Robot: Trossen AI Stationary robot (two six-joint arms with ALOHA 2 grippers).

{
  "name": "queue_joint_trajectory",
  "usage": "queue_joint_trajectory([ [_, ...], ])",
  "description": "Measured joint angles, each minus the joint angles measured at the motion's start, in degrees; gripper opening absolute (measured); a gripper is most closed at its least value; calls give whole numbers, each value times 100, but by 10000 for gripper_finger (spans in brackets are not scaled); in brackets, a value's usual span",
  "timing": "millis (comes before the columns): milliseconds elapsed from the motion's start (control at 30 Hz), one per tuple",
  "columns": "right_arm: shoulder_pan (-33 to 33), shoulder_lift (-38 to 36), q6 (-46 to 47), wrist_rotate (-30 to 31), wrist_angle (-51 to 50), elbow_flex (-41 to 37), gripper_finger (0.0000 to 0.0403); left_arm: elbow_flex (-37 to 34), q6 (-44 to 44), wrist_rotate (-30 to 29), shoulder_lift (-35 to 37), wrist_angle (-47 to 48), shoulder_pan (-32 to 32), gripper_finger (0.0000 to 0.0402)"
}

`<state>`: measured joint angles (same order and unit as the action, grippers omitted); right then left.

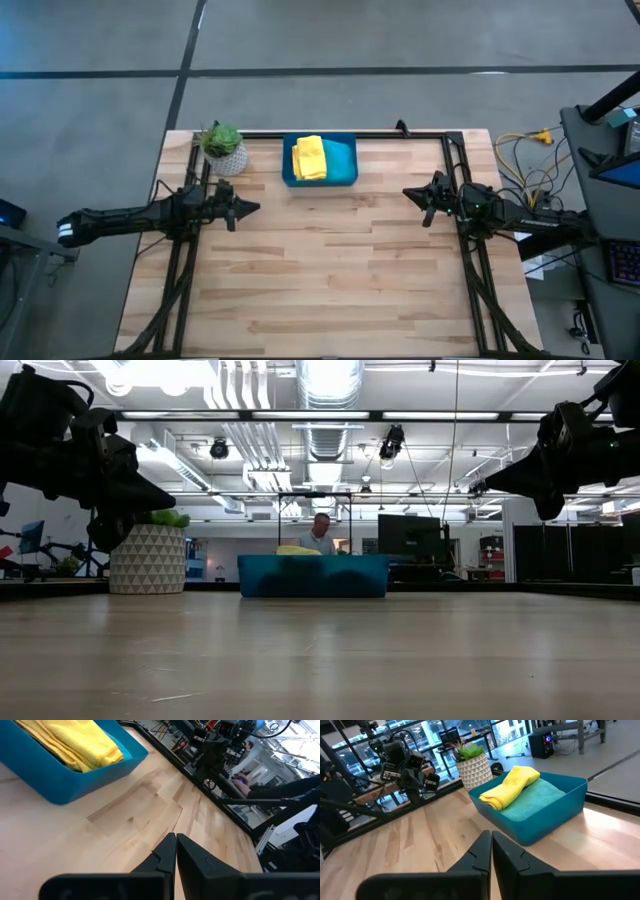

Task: Fold microfiber towels
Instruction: Return to Home Position

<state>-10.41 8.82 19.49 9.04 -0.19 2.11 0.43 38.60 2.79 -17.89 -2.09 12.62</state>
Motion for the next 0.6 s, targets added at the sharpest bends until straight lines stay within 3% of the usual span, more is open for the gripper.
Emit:
queue_joint_trajectory([
  [600, 0, 0, 0, 0, 2, 0, 9, -2, -1, 0, -36, 1, -2, 0],
])
